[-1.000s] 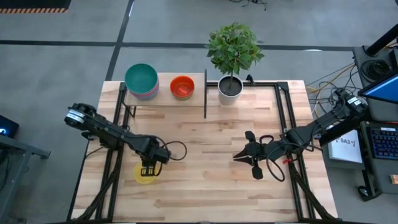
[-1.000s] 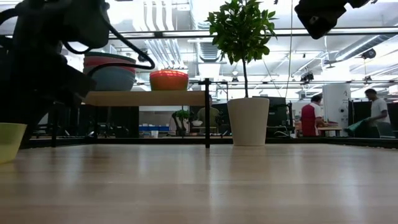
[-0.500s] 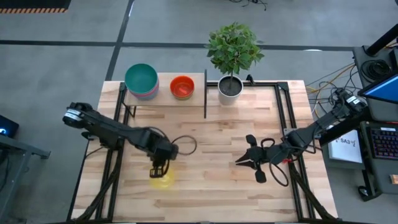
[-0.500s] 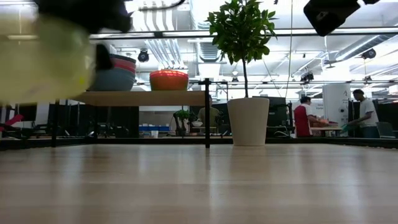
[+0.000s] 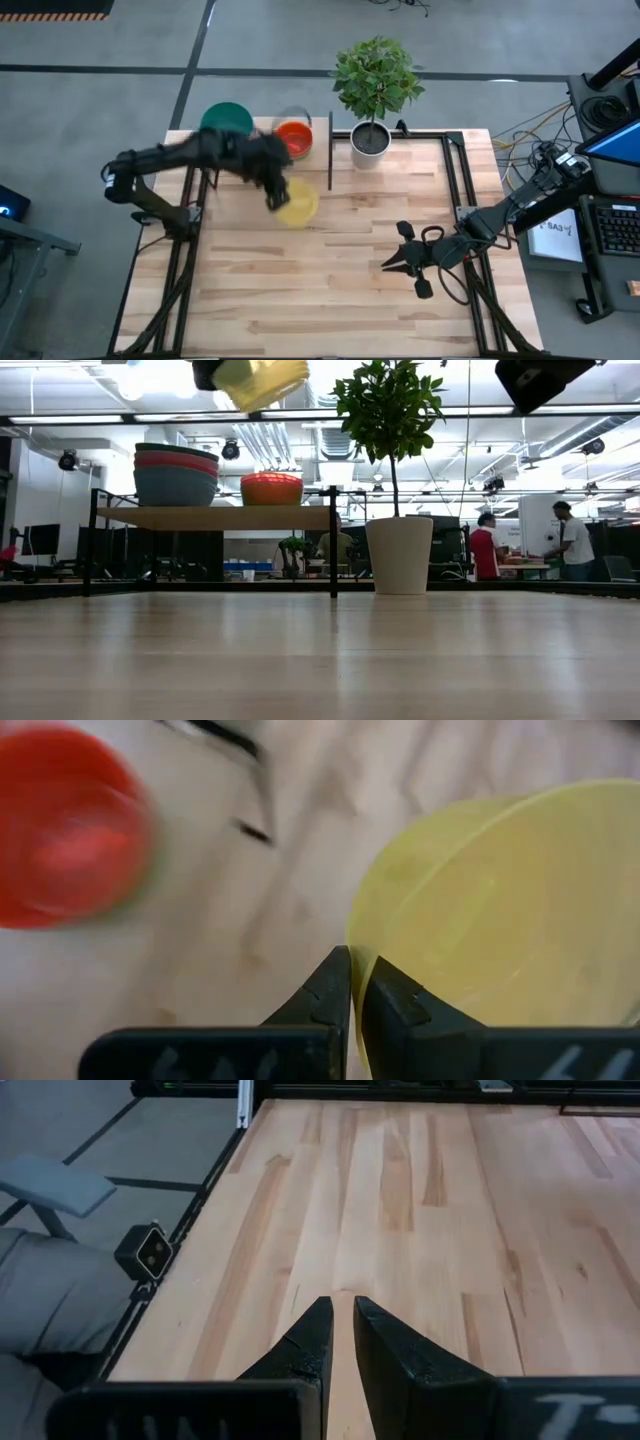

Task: Place and stack bowls onto a shelf
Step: Stack the transparent yellow bowl on top of the transparent orange bowl on the shelf

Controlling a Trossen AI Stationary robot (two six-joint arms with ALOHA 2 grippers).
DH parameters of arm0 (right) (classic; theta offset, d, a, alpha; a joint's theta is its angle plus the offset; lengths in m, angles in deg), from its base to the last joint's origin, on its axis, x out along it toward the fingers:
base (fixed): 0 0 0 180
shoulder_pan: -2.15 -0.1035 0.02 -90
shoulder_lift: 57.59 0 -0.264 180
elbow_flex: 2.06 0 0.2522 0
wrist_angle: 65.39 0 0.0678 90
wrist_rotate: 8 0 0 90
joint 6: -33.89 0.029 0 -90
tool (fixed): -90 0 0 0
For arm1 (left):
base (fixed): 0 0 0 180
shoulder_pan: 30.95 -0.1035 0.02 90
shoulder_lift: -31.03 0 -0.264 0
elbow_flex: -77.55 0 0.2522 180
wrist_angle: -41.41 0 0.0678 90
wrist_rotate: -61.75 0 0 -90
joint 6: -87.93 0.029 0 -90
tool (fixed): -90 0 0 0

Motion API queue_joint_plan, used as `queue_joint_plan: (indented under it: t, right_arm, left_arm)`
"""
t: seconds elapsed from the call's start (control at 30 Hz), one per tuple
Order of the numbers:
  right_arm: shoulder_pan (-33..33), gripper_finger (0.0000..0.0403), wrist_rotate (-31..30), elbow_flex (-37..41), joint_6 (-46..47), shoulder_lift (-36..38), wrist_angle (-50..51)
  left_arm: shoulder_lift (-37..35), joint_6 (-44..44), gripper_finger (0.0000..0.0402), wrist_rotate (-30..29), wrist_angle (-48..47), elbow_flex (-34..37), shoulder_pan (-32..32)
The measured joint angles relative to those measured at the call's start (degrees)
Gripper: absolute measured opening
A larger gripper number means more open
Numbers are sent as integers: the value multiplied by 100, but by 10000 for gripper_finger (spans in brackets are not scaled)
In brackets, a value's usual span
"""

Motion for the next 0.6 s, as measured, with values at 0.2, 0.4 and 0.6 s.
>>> queue_joint_plan:
  t: [0.2, 0.4, 0.6]
  right_arm:
    - [2, 34, 0, 0, 72, 0, 67]
    - [2, 34, 0, 0, 85, 0, 65]
    - [2, 34, 0, 0, 87, 0, 65]
  left_arm:
    - [32, 215, 0, -30, -1, -714, -1243]
    - [245, 557, 0, 177, -38, -1046, -2275]
    - [867, 956, 0, 524, -355, -1513, -2988]
